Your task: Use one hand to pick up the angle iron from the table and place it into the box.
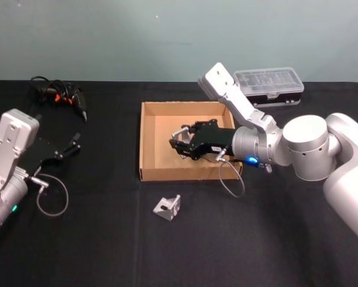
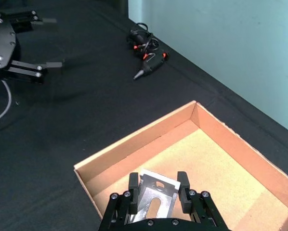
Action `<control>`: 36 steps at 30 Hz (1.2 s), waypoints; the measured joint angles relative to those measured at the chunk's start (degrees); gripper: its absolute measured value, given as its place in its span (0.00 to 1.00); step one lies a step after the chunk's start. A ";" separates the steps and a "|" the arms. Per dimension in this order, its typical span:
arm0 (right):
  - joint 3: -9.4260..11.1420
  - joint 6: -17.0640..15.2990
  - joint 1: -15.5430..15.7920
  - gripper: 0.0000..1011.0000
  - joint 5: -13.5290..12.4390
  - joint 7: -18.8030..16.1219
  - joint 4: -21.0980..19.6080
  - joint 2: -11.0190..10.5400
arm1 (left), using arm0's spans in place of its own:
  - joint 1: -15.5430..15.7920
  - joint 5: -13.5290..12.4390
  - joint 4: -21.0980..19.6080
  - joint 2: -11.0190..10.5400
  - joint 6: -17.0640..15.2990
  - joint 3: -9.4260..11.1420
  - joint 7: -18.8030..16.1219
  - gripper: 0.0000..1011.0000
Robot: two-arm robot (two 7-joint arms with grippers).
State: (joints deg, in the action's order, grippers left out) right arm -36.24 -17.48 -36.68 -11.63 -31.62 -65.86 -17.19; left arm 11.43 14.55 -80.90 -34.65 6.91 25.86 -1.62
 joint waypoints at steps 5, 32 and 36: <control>-0.22 0.55 -0.92 0.48 0.78 -0.33 2.67 1.00 | 0.00 0.00 0.00 0.00 0.00 0.00 0.00 0.99; 1.26 0.83 -0.32 0.82 2.84 -0.39 3.98 1.70 | 0.00 0.00 0.00 0.00 0.00 0.00 0.00 0.99; 2.33 0.87 0.82 0.94 2.47 0.50 1.96 1.22 | 0.00 0.00 0.00 0.00 0.00 0.00 0.00 0.99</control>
State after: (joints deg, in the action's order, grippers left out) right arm -33.91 -16.60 -35.86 -9.16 -31.12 -63.90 -15.98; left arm 11.43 14.55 -80.90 -34.65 6.91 25.86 -1.62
